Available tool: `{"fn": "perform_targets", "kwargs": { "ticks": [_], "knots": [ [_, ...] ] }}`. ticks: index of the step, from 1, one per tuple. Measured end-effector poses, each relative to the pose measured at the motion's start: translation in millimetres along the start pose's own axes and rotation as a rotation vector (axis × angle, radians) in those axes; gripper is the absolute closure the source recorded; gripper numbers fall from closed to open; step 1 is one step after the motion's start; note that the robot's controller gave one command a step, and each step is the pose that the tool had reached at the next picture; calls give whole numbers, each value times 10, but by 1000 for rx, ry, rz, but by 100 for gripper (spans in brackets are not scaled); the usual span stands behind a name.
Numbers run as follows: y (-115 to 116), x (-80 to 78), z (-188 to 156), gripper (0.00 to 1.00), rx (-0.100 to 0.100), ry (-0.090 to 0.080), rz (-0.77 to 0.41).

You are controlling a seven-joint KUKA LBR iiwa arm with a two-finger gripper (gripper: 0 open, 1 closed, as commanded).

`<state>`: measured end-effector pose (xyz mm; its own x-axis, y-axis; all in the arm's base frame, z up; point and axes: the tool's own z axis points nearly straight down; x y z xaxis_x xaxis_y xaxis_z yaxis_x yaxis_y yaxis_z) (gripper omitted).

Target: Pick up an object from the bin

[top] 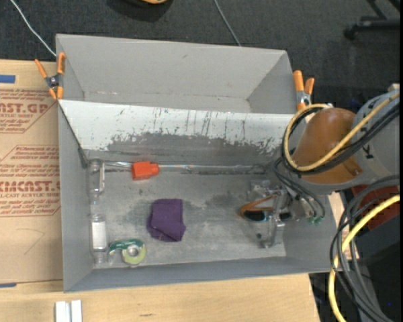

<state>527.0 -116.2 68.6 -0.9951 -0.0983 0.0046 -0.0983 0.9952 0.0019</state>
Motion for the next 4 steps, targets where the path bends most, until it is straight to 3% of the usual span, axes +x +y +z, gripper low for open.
{"fn": "perform_targets", "kwargs": {
  "ticks": [1, 2, 4],
  "knots": [
    [34, 325, -14, 0, 4, -19, 14],
    [6, -7, 1, 100, 0, -2, 0],
    [11, 8, -45, 100, -1, 3, 0]
  ]
}}
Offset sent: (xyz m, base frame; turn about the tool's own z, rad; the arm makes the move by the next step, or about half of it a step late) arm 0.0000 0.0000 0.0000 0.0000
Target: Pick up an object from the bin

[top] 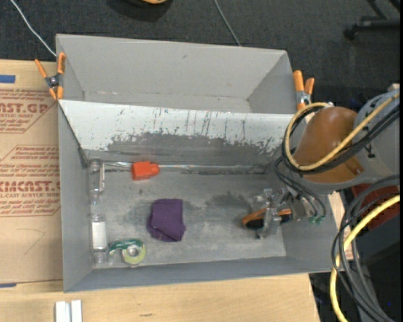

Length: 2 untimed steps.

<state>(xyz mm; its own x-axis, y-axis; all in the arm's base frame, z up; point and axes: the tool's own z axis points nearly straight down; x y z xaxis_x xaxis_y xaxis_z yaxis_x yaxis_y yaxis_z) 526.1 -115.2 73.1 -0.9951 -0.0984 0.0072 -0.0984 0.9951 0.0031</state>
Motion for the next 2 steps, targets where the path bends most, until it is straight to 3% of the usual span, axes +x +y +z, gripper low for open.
{"fn": "perform_targets", "kwargs": {
  "ticks": [2],
  "knots": [
    [-2, -13, -210, 100, 2, -5, 0]
  ]
}}
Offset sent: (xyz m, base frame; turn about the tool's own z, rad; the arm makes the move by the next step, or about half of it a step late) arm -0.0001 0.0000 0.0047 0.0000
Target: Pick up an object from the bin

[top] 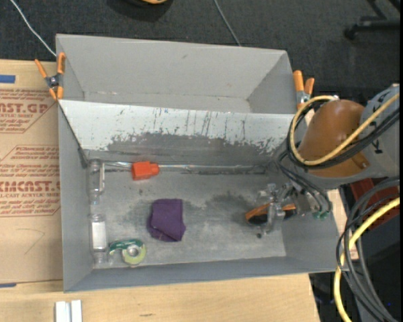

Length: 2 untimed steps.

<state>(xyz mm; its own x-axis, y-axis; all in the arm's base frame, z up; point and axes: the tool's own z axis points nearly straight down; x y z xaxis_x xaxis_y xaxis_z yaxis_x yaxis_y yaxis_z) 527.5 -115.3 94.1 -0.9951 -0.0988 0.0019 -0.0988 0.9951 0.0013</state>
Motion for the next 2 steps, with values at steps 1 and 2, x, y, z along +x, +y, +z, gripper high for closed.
{"fn": "perform_targets", "kwargs": {
  "ticks": [1, 2],
  "knots": [
    [4, 7, -58, 100, -1, 3, 0],
    [6, 8, -150, 100, -1, 3, 0]
  ]
}}
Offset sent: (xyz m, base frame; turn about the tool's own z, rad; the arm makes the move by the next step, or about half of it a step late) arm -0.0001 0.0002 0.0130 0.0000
